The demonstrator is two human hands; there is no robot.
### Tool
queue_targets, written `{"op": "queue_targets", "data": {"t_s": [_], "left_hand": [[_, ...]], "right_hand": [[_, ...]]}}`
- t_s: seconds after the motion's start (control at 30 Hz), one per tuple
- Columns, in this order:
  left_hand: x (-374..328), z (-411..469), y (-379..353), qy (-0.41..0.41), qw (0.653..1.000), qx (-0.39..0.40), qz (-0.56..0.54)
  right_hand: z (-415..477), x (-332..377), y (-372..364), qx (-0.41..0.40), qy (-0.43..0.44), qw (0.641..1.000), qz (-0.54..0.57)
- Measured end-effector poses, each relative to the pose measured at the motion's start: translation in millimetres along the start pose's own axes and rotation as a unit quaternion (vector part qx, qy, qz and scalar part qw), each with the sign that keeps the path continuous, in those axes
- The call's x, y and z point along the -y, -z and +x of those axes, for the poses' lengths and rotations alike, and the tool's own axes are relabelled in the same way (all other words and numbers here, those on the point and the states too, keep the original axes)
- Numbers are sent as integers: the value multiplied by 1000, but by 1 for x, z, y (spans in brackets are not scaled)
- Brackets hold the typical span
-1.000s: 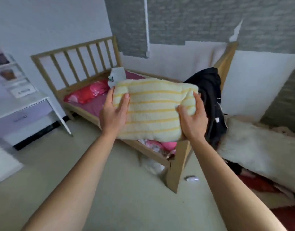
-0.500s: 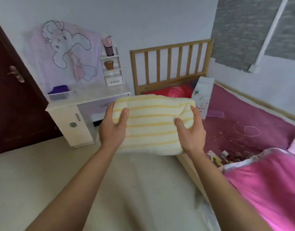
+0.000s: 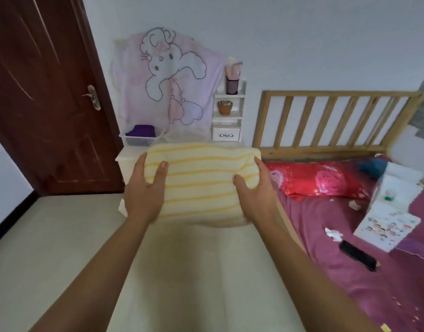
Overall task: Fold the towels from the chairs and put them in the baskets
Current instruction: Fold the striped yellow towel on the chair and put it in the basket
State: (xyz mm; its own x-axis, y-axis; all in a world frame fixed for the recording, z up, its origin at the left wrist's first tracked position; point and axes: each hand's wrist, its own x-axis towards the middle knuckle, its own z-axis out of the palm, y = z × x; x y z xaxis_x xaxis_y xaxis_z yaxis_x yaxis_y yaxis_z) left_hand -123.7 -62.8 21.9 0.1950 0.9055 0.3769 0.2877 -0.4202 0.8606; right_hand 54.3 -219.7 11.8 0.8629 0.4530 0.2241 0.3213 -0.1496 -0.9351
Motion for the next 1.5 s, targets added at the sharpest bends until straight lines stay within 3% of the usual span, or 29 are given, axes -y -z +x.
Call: {"op": "queue_targets", "data": {"t_s": [0.13,0.5,0.67,0.93,1.03,1.33,1.5], "left_hand": [[28,103,-39,14,1000,23,3],[57,307,-211,-10,992,128,19],[105,397,-285,1,989,128,76],[174,546,-331,76,983,98,132],[207,602,-348,78,981,108,143],[305,738,-463,44,961,252,104],[362,773,-509,113,935,329,60]], "right_hand": [[85,0,-72,-13,-16,1000,-20],[292,-50,-160,-115,-65,990,-38],[399,-97,-231,-71,-97,992,-36],[540,-114,-362,52,-130,988,-58],[575,-124,-410,60,-137,987,-62],[657,-167,-505,-76,-246,956,-143],[670,-193,-552,-134,-323,918,-184]]}}
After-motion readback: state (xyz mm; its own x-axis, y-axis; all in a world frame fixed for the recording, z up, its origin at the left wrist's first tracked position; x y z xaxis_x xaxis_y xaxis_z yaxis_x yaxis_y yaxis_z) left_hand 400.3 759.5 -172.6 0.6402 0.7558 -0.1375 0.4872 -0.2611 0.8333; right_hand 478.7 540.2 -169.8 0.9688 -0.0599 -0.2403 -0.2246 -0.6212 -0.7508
